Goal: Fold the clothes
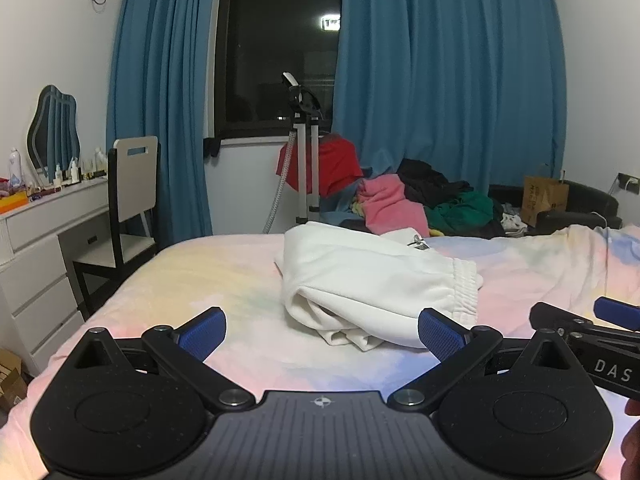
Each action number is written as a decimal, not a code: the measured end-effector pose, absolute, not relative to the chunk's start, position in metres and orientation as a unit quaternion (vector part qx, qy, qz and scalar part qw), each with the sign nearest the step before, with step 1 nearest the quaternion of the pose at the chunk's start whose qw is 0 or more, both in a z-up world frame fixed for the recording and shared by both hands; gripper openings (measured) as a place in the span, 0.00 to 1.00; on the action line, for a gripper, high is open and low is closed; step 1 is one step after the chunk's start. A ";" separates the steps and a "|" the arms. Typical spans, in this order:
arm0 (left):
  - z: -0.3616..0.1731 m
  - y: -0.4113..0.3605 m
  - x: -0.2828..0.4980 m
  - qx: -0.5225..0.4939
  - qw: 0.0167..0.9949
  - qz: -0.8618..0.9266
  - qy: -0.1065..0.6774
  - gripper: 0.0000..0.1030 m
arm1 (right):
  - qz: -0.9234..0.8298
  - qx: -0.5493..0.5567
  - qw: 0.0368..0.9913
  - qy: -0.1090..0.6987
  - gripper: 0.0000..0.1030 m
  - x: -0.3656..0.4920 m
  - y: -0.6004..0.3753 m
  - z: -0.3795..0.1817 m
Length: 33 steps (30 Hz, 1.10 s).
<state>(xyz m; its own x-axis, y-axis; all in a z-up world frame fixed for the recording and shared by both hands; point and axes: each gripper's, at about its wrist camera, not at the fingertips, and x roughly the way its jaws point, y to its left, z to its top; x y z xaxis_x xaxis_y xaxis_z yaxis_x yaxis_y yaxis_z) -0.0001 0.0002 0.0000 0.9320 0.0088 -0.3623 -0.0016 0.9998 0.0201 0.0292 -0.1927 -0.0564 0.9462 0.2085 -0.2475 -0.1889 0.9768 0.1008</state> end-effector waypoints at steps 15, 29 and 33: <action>0.003 0.001 -0.006 0.017 0.986 0.006 0.169 1.00 | 0.105 0.044 0.985 0.132 0.84 0.032 -0.196 -0.057; 0.002 -0.003 -0.005 0.023 0.986 0.006 0.167 1.00 | 0.107 0.044 0.985 0.132 0.84 0.030 -0.194 -0.057; 0.001 -0.004 -0.005 0.024 0.986 0.006 0.165 1.00 | 0.107 0.044 0.985 0.131 0.84 0.030 -0.195 -0.058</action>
<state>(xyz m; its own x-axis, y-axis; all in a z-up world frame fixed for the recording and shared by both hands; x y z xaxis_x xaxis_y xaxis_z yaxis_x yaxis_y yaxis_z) -0.0052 -0.0043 0.0010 0.9454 0.0190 -0.3252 -0.0029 0.9988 0.0498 0.0301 -0.1945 -0.0580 0.9428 0.2218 -0.2490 -0.1987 0.9733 0.1149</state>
